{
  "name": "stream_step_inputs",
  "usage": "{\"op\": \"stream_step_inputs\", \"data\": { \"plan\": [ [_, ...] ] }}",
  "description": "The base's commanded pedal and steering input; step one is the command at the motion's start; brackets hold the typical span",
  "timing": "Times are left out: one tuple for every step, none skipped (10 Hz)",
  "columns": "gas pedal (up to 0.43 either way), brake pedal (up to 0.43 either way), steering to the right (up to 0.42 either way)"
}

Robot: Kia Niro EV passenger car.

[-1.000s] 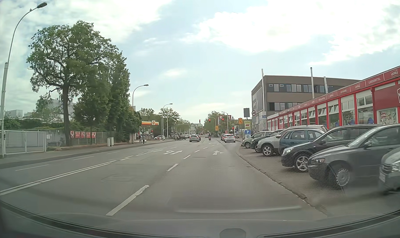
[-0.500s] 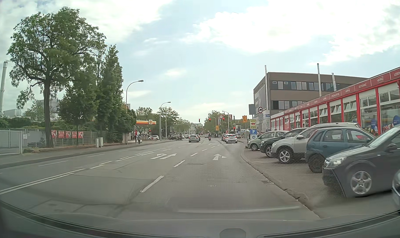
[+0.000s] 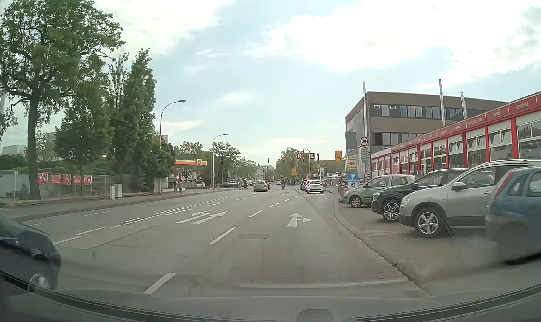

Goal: Follow the waypoints while adhering to traffic rules and regulations

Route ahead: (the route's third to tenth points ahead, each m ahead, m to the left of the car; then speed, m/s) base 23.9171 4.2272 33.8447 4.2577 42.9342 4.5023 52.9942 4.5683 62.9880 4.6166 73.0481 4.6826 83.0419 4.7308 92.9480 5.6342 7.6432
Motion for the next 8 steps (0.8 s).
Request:
{"op": "stream_step_inputs", "data": {
  "plan": [
    [0.0,0.018,0.003],
    [0.0,0.018,0.004],
    [0.0,0.024,0.006],
    [0.0,0.03,0.007],
    [0.0,0.037,0.008],
    [0.0,0.055,0.011],
    [0.0,0.073,0.015],
    [0.0,0.091,0.019]
  ]
}}
